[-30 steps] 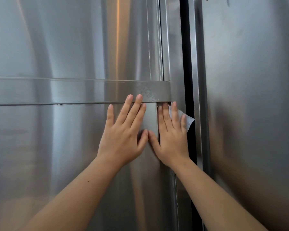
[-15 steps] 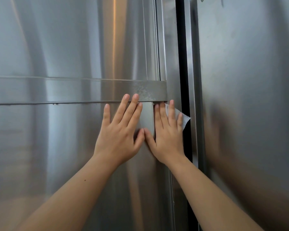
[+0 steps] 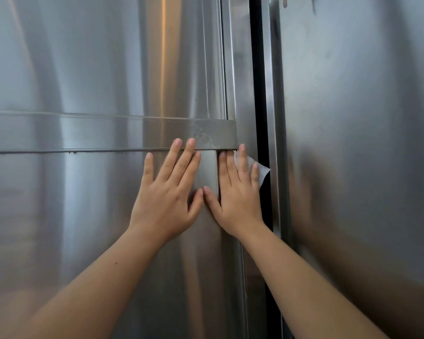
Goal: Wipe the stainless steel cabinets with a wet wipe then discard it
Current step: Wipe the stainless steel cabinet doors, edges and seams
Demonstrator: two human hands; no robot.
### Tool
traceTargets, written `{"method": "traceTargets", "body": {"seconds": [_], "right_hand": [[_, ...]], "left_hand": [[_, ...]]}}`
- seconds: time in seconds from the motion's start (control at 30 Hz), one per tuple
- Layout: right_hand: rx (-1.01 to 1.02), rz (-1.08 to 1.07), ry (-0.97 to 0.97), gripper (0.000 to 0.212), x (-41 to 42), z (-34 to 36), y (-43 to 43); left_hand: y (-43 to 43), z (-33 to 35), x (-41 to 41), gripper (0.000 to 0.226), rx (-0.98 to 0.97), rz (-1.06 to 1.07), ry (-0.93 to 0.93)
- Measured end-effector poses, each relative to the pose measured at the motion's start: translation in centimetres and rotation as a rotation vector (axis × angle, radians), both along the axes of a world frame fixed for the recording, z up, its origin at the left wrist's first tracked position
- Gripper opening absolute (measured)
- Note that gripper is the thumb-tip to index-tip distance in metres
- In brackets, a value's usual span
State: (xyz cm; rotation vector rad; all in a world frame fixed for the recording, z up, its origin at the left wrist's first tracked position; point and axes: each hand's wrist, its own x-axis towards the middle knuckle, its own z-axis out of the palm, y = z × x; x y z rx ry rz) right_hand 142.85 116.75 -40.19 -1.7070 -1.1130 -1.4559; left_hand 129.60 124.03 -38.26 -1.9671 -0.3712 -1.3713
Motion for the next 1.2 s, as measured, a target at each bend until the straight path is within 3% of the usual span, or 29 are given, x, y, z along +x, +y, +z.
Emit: {"method": "traceTargets", "body": {"seconds": [0.33,0.67,1.2], "right_hand": [[-0.059,0.025,0.027,0.069,0.2,-5.4,-0.1],[-0.015,0.026,-0.012,0.072,0.2,0.5,0.0],[-0.073,-0.016,0.068,0.068,-0.2,-5.0,-0.2]], "left_hand": [[0.0,0.0,-0.1,0.064,-0.001,0.03,0.017],[0.0,0.0,0.0,0.063,0.002,0.015,0.001],[-0.4,-4.2,0.3,0.064,-0.044,-0.045,-0.012]]}}
